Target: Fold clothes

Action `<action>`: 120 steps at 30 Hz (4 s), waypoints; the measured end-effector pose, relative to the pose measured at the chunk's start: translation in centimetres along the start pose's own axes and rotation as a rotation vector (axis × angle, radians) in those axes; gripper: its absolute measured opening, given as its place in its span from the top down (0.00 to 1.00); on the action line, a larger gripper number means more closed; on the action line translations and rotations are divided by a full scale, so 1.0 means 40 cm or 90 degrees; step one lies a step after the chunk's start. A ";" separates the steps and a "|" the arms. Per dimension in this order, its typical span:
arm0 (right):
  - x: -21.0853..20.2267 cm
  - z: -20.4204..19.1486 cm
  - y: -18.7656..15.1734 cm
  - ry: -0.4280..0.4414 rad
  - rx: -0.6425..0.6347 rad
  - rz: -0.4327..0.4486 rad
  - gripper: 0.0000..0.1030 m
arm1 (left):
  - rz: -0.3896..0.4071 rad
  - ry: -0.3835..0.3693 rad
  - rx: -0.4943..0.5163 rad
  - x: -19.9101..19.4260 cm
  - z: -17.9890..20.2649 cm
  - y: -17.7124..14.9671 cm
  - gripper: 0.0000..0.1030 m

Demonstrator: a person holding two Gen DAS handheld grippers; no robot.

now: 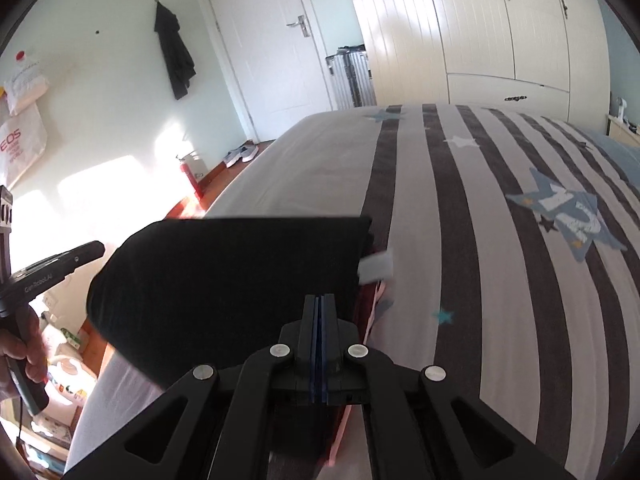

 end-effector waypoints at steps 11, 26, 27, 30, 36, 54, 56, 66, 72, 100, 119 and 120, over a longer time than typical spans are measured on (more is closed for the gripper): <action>0.187 0.024 0.048 -0.059 -0.043 -0.049 0.96 | -0.071 0.048 -0.012 0.189 -0.029 -0.019 0.98; -0.174 0.023 0.033 -0.010 -0.058 0.037 0.91 | -0.001 0.039 -0.043 -0.198 -0.052 -0.118 0.89; -0.214 0.019 0.013 -0.010 -0.064 0.040 0.88 | -0.004 0.030 -0.042 -0.242 -0.035 -0.148 0.86; -0.335 0.006 -0.061 -0.013 -0.087 0.040 0.72 | 0.002 0.023 -0.049 -0.367 0.023 -0.235 0.72; -0.530 -0.008 -0.211 0.008 -0.112 0.012 0.53 | 0.011 0.040 -0.083 -0.607 0.161 -0.393 0.39; -1.017 0.070 -0.500 0.077 -0.156 0.010 0.01 | 0.084 0.141 -0.100 -1.094 0.568 -0.693 0.01; -1.039 0.083 -0.538 0.076 -0.150 0.009 0.01 | 0.101 0.163 -0.072 -1.107 0.593 -0.725 0.01; -1.159 0.087 -0.710 0.094 -0.189 0.071 0.01 | 0.155 0.177 -0.091 -1.229 0.621 -0.901 0.01; -1.362 0.033 -0.793 0.114 -0.191 0.079 0.01 | 0.124 0.162 -0.145 -1.435 0.667 -0.994 0.01; -1.886 -0.094 -0.798 0.116 -0.232 0.165 0.01 | 0.203 0.165 -0.127 -1.907 0.870 -0.971 0.01; -1.864 -0.069 -0.786 0.123 -0.223 0.163 0.01 | 0.201 0.176 -0.109 -1.880 0.894 -0.963 0.01; -1.864 -0.071 -0.786 0.123 -0.222 0.163 0.01 | 0.201 0.177 -0.110 -1.881 0.894 -0.962 0.01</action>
Point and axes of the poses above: each gripper's, at about its wrist camera, not at the fingertips, and x roughly the way its jaws point, z to its right, y to its top, the point moved 3 cm from there along x, roughly the way its jaws point, and after that the axes turned 7 degrees about y, right-handed, at the moved point
